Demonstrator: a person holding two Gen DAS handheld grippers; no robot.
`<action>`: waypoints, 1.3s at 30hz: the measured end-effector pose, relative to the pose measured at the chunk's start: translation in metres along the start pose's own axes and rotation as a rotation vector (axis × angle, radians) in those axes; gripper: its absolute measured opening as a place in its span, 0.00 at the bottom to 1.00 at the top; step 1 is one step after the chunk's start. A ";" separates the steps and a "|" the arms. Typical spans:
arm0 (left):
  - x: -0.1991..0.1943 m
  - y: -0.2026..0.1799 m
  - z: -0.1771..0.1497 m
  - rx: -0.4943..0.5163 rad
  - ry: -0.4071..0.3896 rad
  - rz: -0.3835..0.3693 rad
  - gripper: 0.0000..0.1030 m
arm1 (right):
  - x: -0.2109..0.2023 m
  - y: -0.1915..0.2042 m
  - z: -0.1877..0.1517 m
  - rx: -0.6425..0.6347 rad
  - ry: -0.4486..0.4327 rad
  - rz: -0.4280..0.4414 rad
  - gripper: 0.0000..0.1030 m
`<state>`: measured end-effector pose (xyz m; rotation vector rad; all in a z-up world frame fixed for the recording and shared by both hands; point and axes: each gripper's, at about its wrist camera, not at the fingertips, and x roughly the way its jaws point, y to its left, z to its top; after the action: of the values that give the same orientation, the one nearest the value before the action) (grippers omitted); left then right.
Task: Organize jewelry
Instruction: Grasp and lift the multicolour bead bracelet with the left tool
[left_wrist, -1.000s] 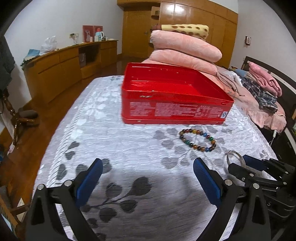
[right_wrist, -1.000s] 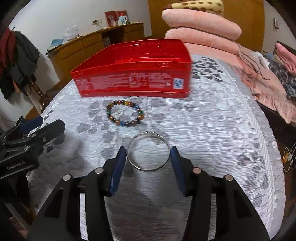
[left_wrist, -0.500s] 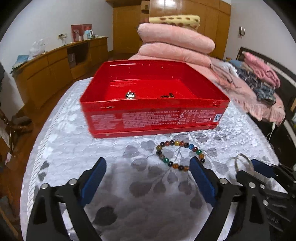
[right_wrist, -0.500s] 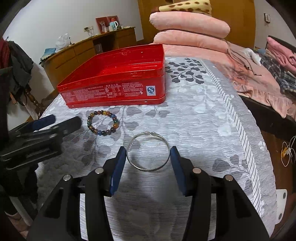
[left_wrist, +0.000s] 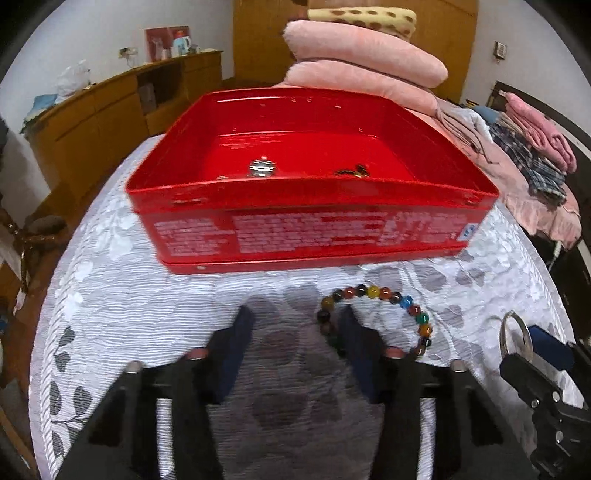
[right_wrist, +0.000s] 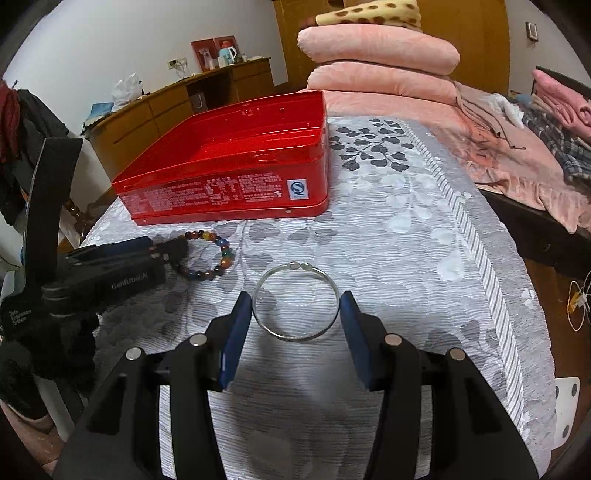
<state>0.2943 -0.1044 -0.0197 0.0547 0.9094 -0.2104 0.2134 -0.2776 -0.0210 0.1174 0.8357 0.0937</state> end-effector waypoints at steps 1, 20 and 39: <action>-0.001 0.003 0.000 -0.006 -0.003 0.005 0.31 | 0.000 0.001 0.000 -0.002 0.000 0.001 0.46; -0.043 0.060 -0.029 -0.080 -0.032 -0.092 0.07 | -0.003 0.018 -0.001 -0.028 -0.001 0.020 0.46; -0.086 0.056 -0.026 -0.077 -0.130 -0.155 0.07 | -0.014 0.036 0.001 -0.068 -0.019 0.034 0.46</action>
<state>0.2349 -0.0324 0.0297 -0.1000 0.7921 -0.3195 0.2040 -0.2434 -0.0049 0.0682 0.8113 0.1525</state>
